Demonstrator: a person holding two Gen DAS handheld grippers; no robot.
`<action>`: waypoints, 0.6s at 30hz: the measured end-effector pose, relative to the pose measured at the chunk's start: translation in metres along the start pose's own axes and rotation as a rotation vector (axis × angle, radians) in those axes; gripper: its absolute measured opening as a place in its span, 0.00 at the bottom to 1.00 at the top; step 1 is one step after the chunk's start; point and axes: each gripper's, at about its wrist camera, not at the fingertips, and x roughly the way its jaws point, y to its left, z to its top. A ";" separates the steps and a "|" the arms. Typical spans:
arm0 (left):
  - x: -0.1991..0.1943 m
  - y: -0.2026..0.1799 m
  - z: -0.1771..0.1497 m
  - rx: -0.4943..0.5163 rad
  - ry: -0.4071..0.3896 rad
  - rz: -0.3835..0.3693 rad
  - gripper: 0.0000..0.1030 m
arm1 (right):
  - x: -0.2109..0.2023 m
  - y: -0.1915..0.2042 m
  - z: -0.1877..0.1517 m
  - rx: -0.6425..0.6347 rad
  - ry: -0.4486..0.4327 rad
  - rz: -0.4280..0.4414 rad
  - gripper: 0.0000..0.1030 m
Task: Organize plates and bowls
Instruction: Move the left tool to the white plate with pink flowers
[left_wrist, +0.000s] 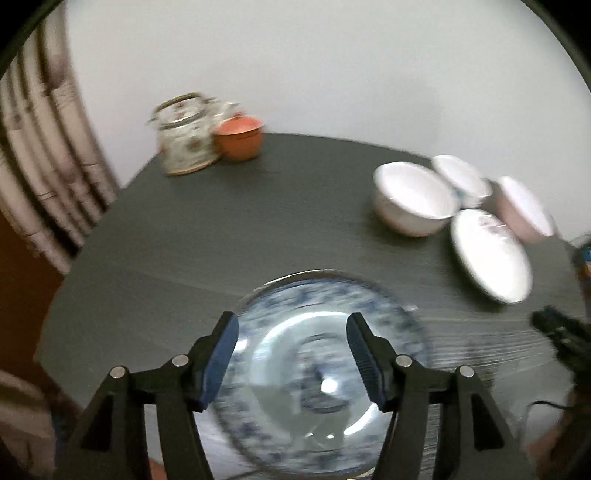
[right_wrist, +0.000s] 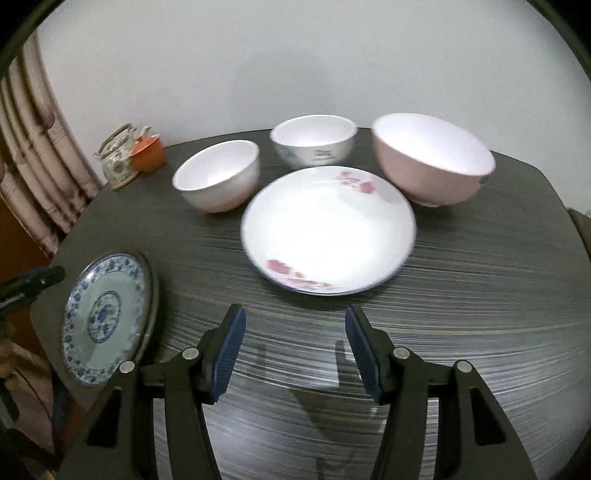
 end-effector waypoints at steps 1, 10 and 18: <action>0.001 -0.008 0.003 0.002 0.000 -0.016 0.61 | 0.000 -0.007 0.000 0.010 0.001 -0.009 0.52; 0.020 -0.090 0.029 0.017 -0.008 -0.183 0.66 | 0.003 -0.054 0.016 0.066 -0.022 -0.040 0.52; 0.060 -0.142 0.052 -0.016 0.015 -0.305 0.66 | 0.029 -0.079 0.032 0.093 -0.009 -0.053 0.47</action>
